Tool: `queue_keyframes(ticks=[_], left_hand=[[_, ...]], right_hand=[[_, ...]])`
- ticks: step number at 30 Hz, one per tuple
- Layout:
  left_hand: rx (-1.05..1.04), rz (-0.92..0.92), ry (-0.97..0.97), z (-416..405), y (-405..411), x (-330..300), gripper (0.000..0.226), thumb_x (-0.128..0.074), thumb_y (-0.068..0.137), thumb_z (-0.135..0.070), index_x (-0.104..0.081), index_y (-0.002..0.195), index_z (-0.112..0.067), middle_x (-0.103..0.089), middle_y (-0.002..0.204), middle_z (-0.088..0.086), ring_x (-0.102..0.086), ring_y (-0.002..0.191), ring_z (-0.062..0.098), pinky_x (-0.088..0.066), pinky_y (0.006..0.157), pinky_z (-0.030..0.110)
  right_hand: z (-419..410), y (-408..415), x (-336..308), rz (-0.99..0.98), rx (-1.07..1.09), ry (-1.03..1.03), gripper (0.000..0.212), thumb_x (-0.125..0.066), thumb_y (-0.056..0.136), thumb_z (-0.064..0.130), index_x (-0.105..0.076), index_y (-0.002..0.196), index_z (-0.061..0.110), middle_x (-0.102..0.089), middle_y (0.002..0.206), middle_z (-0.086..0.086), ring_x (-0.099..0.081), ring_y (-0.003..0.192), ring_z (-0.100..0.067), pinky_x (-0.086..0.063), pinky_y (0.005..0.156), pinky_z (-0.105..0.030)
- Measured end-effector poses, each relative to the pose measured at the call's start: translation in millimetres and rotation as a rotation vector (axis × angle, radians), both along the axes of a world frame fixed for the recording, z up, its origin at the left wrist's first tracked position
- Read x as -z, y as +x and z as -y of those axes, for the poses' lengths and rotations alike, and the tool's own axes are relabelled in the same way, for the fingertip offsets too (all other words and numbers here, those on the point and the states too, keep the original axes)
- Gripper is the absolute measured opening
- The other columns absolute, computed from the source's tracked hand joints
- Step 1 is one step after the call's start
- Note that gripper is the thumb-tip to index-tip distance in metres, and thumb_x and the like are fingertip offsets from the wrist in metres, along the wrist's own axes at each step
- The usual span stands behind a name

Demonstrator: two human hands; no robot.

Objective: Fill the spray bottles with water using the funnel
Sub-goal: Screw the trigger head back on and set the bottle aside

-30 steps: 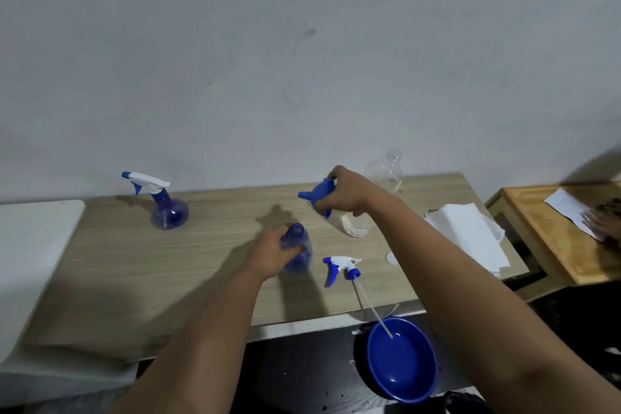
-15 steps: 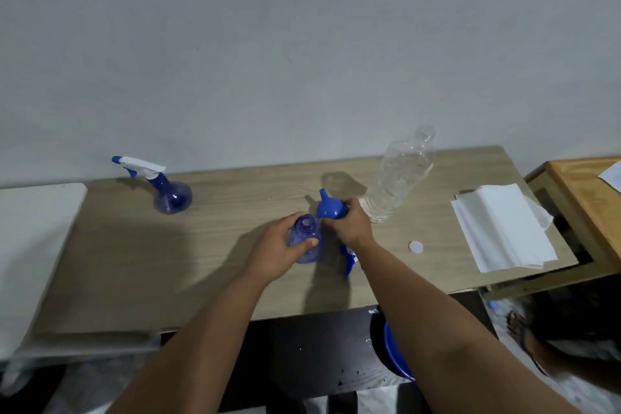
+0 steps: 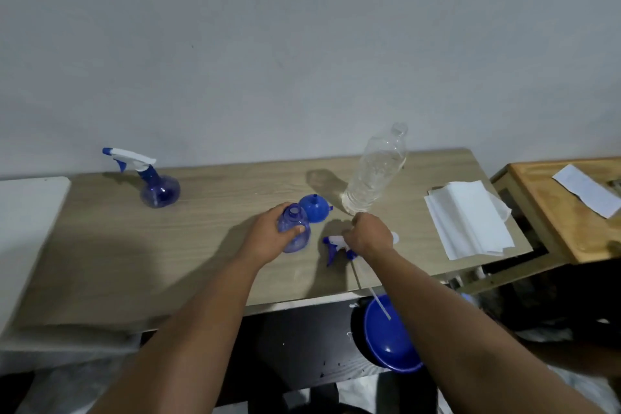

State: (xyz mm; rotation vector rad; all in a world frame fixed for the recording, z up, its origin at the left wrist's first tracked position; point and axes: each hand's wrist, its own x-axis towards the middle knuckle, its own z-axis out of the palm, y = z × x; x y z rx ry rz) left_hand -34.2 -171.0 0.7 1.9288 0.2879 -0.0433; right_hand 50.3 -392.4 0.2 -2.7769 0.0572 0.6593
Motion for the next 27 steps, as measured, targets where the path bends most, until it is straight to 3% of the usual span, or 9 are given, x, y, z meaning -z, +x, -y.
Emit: queue_keyframes(ticks=[4,9,12,15,18,20,22,24,27], left_hand=[[-0.008,-0.016,-0.006,3,-2,0,0.046,-0.078,0.082,-0.008,-0.065,0.125,-0.02,-0.07,0.104,-0.012,-0.064,0.09,-0.007,-0.045,0.08,0.007],[-0.021,-0.019,0.0,6,-5,5,0.046,-0.08,0.081,-0.01,-0.066,0.124,-0.022,-0.071,0.107,-0.013,-0.063,0.092,-0.012,-0.044,0.079,0.004],[-0.029,-0.019,-0.005,7,-7,8,0.045,-0.079,0.082,-0.007,-0.065,0.122,-0.021,-0.07,0.105,-0.014,-0.063,0.089,-0.014,-0.043,0.077,0.002],[-0.04,-0.005,-0.021,9,-10,9,0.046,-0.08,0.081,-0.008,-0.065,0.121,-0.025,-0.07,0.104,-0.016,-0.064,0.089,-0.012,-0.045,0.079,0.006],[-0.061,0.005,-0.045,11,-13,8,0.048,-0.083,0.077,-0.014,-0.064,0.118,-0.033,-0.071,0.107,-0.016,-0.066,0.094,-0.007,-0.048,0.083,0.012],[-0.08,0.02,-0.055,13,-13,9,0.05,-0.083,0.075,-0.015,-0.065,0.119,-0.032,-0.072,0.108,-0.012,-0.066,0.094,-0.004,-0.048,0.085,0.015],[-0.086,0.022,-0.05,14,-12,11,0.05,-0.083,0.079,-0.009,-0.065,0.121,-0.029,-0.071,0.106,-0.013,-0.065,0.09,-0.008,-0.045,0.084,0.015],[-0.089,0.015,-0.054,13,-11,13,0.048,-0.081,0.081,-0.007,-0.065,0.12,-0.029,-0.071,0.105,-0.015,-0.065,0.091,-0.01,-0.046,0.086,0.017],[-0.104,-0.01,-0.083,13,-9,15,0.047,-0.083,0.08,-0.013,-0.065,0.121,-0.029,-0.073,0.105,-0.015,-0.068,0.1,0.003,-0.051,0.091,0.024]], right_hand=[[22,-5,11,-0.113,0.002,-0.078,0.044,-0.072,0.081,0.051,-0.067,0.102,0.013,-0.072,0.091,-0.003,-0.072,0.091,-0.024,-0.054,0.088,-0.034],[21,-18,31,-0.079,-0.007,-0.049,0.039,-0.069,0.09,0.046,-0.064,0.112,0.014,-0.07,0.101,-0.005,-0.065,0.088,-0.025,-0.049,0.073,-0.032],[18,-17,32,-0.082,-0.028,-0.027,0.033,-0.064,0.094,0.039,-0.067,0.111,0.011,-0.073,0.11,-0.01,-0.07,0.098,-0.029,-0.052,0.076,-0.034],[18,-5,13,-0.051,0.013,0.055,0.038,-0.068,0.09,0.042,-0.071,0.105,0.007,-0.076,0.102,-0.01,-0.074,0.096,-0.03,-0.056,0.079,-0.036],[10,14,-23,0.01,0.091,0.355,0.029,-0.078,0.086,0.034,-0.076,0.083,0.005,-0.076,0.071,-0.009,-0.078,0.07,-0.03,-0.066,0.076,-0.046],[-2,22,-57,0.063,0.167,0.633,0.03,-0.08,0.087,0.022,-0.07,0.078,-0.005,-0.066,0.064,-0.011,-0.073,0.06,-0.029,-0.064,0.068,-0.052],[-17,23,-94,0.127,0.186,0.883,0.033,-0.08,0.091,0.016,-0.067,0.093,-0.014,-0.06,0.072,-0.014,-0.069,0.062,-0.027,-0.06,0.063,-0.044],[-34,17,-128,0.168,0.177,1.086,0.029,-0.079,0.093,0.016,-0.069,0.107,-0.007,-0.067,0.084,-0.013,-0.076,0.071,-0.027,-0.062,0.065,-0.039],[-53,5,-157,0.213,0.136,1.271,0.022,-0.075,0.095,0.015,-0.072,0.112,0.001,-0.072,0.099,-0.016,-0.078,0.08,-0.023,-0.067,0.075,-0.042]])
